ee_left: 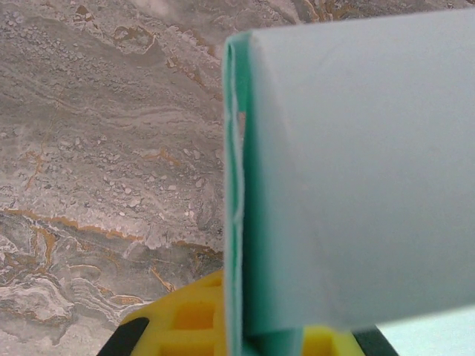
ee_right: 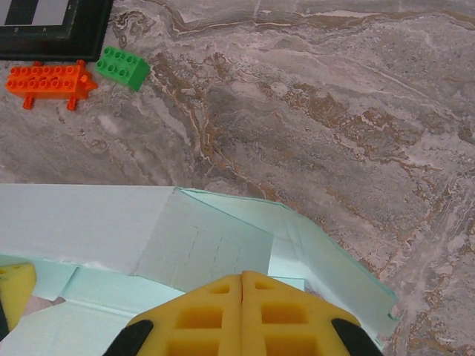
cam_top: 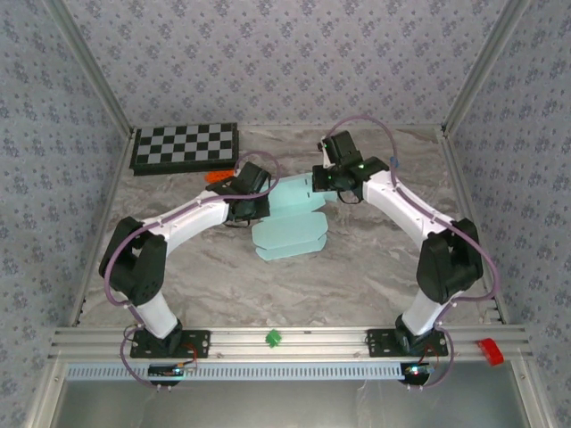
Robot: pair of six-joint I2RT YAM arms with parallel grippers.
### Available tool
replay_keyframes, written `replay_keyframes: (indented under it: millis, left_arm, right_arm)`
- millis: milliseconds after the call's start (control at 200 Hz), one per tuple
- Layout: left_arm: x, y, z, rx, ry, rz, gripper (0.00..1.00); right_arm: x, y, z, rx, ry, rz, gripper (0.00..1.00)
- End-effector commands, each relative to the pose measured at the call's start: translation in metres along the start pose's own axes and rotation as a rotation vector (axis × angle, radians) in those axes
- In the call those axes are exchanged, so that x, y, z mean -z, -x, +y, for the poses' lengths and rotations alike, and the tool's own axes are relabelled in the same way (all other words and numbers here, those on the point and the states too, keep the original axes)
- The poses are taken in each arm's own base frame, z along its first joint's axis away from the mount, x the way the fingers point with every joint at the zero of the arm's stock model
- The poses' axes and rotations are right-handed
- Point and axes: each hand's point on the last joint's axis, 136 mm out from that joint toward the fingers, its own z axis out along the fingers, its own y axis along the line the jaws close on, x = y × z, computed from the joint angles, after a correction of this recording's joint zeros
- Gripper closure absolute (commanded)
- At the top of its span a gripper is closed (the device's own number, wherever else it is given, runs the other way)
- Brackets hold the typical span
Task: Fold the paper box
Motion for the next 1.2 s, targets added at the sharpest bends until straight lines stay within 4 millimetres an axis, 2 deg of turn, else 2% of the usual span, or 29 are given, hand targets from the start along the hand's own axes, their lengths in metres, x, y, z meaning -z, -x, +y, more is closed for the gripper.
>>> replay_keyframes:
  millis: [0, 265, 700, 1050, 1194]
  left_arm:
    - [0.015, 0.011, -0.01, 0.012, -0.039, -0.023, 1.0]
    - [0.015, 0.012, -0.014, 0.029, -0.06, -0.026, 1.0]
    - [0.015, 0.013, -0.019, 0.04, -0.085, -0.023, 1.0]
    - [0.012, 0.012, -0.022, 0.044, -0.101, -0.017, 1.0]
    - [0.012, 0.012, -0.022, 0.044, -0.1, -0.016, 1.0]
  right_arm:
    - [-0.003, 0.003, -0.003, -0.026, -0.015, 0.01, 1.0]
    - [-0.013, -0.011, 0.008, -0.088, 0.076, 0.047, 1.0]
    - [-0.021, -0.007, 0.029, -0.276, 0.234, -0.046, 1.0]
    - [-0.02, -0.002, 0.053, -0.283, 0.369, -0.076, 1.0]
    - [-0.019, -0.002, 0.056, -0.27, 0.379, -0.076, 1.0]
